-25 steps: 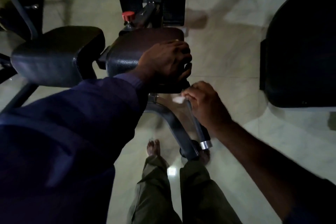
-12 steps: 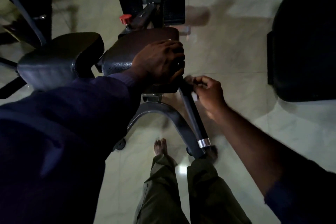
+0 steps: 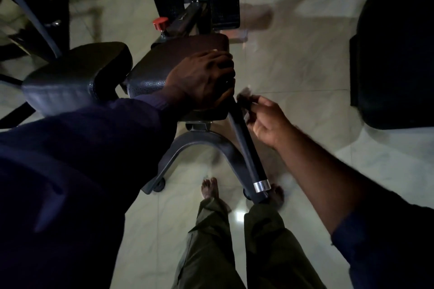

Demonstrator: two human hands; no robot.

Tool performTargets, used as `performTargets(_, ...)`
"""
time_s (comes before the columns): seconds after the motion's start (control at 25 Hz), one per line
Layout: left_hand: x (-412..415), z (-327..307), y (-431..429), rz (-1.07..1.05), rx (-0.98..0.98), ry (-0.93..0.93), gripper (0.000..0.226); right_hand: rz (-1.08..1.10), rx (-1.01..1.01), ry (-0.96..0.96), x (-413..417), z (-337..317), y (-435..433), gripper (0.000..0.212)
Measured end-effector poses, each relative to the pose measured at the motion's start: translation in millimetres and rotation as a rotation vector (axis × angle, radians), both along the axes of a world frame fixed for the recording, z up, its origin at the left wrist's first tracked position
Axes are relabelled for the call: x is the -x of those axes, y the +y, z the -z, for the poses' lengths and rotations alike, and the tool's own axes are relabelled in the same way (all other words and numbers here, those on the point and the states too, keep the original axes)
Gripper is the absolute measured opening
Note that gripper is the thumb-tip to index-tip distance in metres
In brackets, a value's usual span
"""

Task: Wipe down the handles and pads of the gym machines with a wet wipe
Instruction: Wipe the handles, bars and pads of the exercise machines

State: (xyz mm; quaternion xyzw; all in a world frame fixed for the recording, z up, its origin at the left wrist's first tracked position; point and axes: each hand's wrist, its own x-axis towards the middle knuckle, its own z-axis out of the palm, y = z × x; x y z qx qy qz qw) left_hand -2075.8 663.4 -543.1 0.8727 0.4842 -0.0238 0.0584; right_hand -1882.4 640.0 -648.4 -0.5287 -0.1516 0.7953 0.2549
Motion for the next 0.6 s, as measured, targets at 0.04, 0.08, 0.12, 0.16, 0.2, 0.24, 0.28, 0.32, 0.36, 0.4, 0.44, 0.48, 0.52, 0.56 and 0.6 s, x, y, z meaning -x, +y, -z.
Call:
performTargets(0.04,-0.3,-0.9,0.0,-0.001,0.003,0.002,0.041,-0.025,-0.049,-0.014,-1.6,-2.3,-6.5,0.017)
performTargets(0.08,-0.3,-1.0,-1.4,0.0,-0.002,0.0,0.04,-0.069,-0.09,-0.036,-13.7,-9.2,-22.8,0.021)
performTargets(0.12,0.3,-0.5,-2.4,0.001,-0.016,-0.006,0.039,-0.112,-0.068,-0.068,-25.9,-18.0,-45.3,0.024)
performTargets(0.16,1.0,0.4,-2.3,0.002,-0.027,-0.011,0.038,-0.18,-0.013,-0.036,-37.5,-26.9,-68.6,0.026)
performTargets(0.2,1.4,1.3,-1.8,0.003,-0.028,-0.01,0.037,-0.244,0.022,0.052,-50.1,-35.5,-88.0,0.028)
performTargets(0.24,1.9,2.5,-1.1,0.001,-0.024,-0.008,0.037,-0.282,0.069,0.116,-56.0,-37.6,-93.8,0.031)
performTargets(0.28,2.7,4.0,-1.0,-0.004,-0.017,-0.004,0.038,-0.258,0.095,0.142,-51.3,-32.1,-85.8,0.03)
performTargets(0.32,3.2,5.4,-1.4,-0.009,-0.014,0.004,0.039,-0.211,0.132,0.142,-40.4,-28.1,-67.7,0.022)
performTargets(0.36,3.7,5.9,-1.3,-0.011,-0.017,0.007,0.039,-0.15,0.174,0.131,-25.1,-14.4,-45.2,0.011)
performTargets(0.4,3.5,5.8,-0.8,-0.008,-0.02,0.001,0.039,-0.094,0.174,0.18,-12.0,-8.2,-25.7,0.006)
performTargets(0.44,3.4,5.7,-0.2,-0.004,-0.021,-0.009,0.039,-0.04,0.182,0.225,-3.4,-1.3,-10.4,0.015)
performTargets(0.48,2.7,5.3,0.1,-0.002,-0.018,-0.018,0.039,-0.034,0.184,0.22,-4.2,4.1,-7.3,0.02)
performTargets(0.52,2.3,5.1,-0.6,-0.002,-0.013,-0.024,0.039,-0.073,0.146,0.208,-15.8,7.6,-18.0,0.021)
performTargets(0.56,2.0,4.8,-1.4,-0.002,-0.013,-0.023,0.04,-0.108,0.142,0.21,-27.1,4.6,-35.6,0.023)
performTargets(0.6,2.2,3.3,-1.8,-0.002,-0.015,-0.021,0.041,-0.139,0.156,0.197,-42.7,-5.5,-57.2,0.025)
